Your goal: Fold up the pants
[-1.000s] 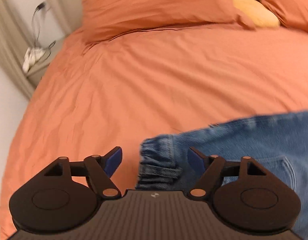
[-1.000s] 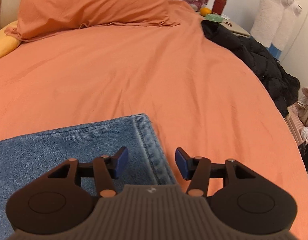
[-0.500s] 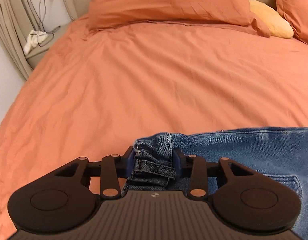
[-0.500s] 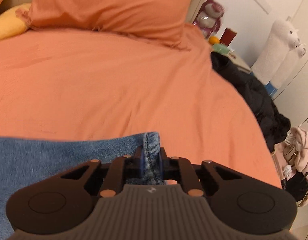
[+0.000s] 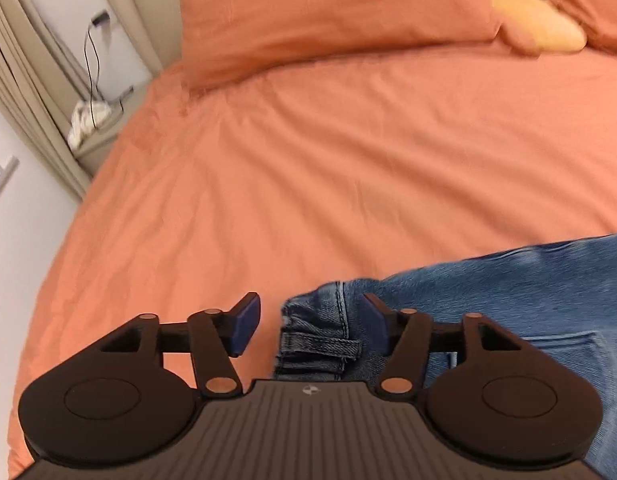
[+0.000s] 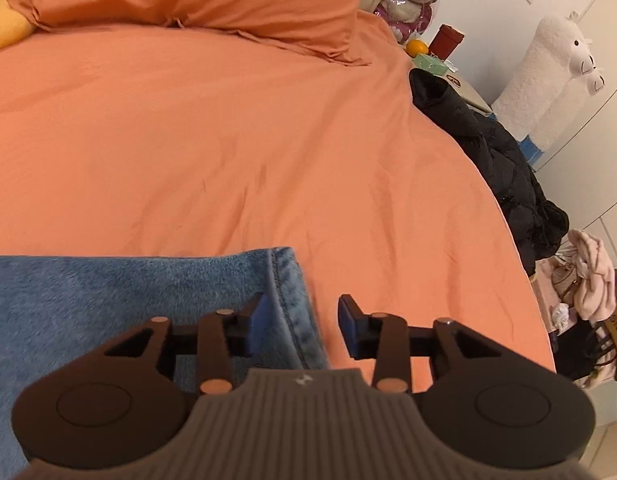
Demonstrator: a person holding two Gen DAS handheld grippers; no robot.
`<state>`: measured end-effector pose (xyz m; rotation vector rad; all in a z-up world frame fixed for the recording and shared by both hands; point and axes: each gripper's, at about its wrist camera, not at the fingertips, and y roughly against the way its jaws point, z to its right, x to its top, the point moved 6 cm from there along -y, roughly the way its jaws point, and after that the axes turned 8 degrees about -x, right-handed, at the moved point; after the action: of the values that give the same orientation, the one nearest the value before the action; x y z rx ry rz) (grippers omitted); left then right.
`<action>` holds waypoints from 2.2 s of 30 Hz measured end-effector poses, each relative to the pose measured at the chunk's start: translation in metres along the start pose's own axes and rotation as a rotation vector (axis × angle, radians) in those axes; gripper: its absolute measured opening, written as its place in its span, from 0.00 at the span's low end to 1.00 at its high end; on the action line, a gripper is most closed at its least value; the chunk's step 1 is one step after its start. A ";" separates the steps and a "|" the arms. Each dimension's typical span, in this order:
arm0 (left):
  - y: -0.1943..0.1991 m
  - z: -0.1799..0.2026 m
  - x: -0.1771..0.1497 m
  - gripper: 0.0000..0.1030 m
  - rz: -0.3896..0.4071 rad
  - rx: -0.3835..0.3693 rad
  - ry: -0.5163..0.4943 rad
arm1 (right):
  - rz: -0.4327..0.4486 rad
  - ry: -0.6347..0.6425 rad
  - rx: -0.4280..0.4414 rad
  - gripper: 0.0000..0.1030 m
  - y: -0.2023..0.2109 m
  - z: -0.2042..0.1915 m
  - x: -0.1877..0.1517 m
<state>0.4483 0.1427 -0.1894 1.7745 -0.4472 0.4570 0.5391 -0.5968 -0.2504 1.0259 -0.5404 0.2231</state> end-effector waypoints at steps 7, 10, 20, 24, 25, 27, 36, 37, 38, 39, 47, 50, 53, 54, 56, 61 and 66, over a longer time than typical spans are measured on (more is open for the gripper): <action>0.047 0.027 -0.020 0.66 0.051 -0.096 -0.007 | -0.065 -0.290 0.156 0.33 0.026 0.071 -0.059; 0.056 0.041 -0.032 0.64 0.031 -0.132 -0.020 | -0.109 -0.396 0.221 0.33 0.024 0.083 -0.093; 0.087 0.063 -0.064 0.61 0.012 -0.162 0.006 | -0.157 -0.624 0.344 0.09 0.002 0.076 -0.125; 0.095 0.072 -0.071 0.61 0.009 -0.161 -0.015 | -0.028 -0.555 0.311 0.03 0.029 0.079 -0.101; 0.096 0.074 -0.072 0.61 0.009 -0.159 -0.015 | 0.014 -0.536 0.298 0.03 0.037 0.081 -0.096; 0.093 0.077 -0.074 0.61 0.004 -0.164 -0.009 | 0.043 -0.522 0.277 0.03 0.043 0.084 -0.092; 0.071 0.086 -0.085 0.56 -0.047 -0.153 -0.027 | -0.087 -0.454 0.180 0.09 -0.005 0.062 -0.123; 0.074 0.086 -0.086 0.56 -0.044 -0.165 -0.037 | -0.080 -0.443 0.182 0.10 -0.003 0.063 -0.120; 0.079 0.088 -0.088 0.56 -0.040 -0.186 -0.053 | -0.059 -0.420 0.185 0.15 0.004 0.063 -0.117; 0.084 0.091 -0.089 0.56 -0.038 -0.211 -0.077 | -0.041 -0.385 0.184 0.15 0.012 0.062 -0.116; 0.124 0.147 -0.125 0.52 0.002 -0.335 -0.498 | -0.007 -0.156 0.406 0.16 0.118 -0.011 -0.135; 0.128 0.157 -0.143 0.53 -0.001 -0.325 -0.637 | -0.023 -0.077 0.543 0.17 0.165 -0.069 -0.145; 0.126 0.154 -0.155 0.55 -0.004 -0.293 -0.741 | -0.030 0.003 0.659 0.19 0.215 -0.129 -0.158; 0.125 0.150 -0.158 0.56 -0.006 -0.279 -0.770 | -0.029 0.031 0.693 0.20 0.232 -0.148 -0.164; 0.120 0.139 -0.163 0.58 -0.005 -0.245 -0.821 | -0.010 0.079 0.749 0.22 0.265 -0.184 -0.177; 0.102 0.106 -0.171 0.72 -0.010 -0.150 -0.983 | 0.021 0.172 0.847 0.24 0.323 -0.265 -0.216; 0.074 0.077 -0.179 0.74 -0.018 -0.053 -1.102 | 0.091 0.236 0.865 0.38 0.349 -0.333 -0.248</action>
<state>0.2627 0.0611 -0.2405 1.8494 -1.1756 -0.6053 0.2892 -0.1155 -0.2532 1.7820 -0.2628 0.6877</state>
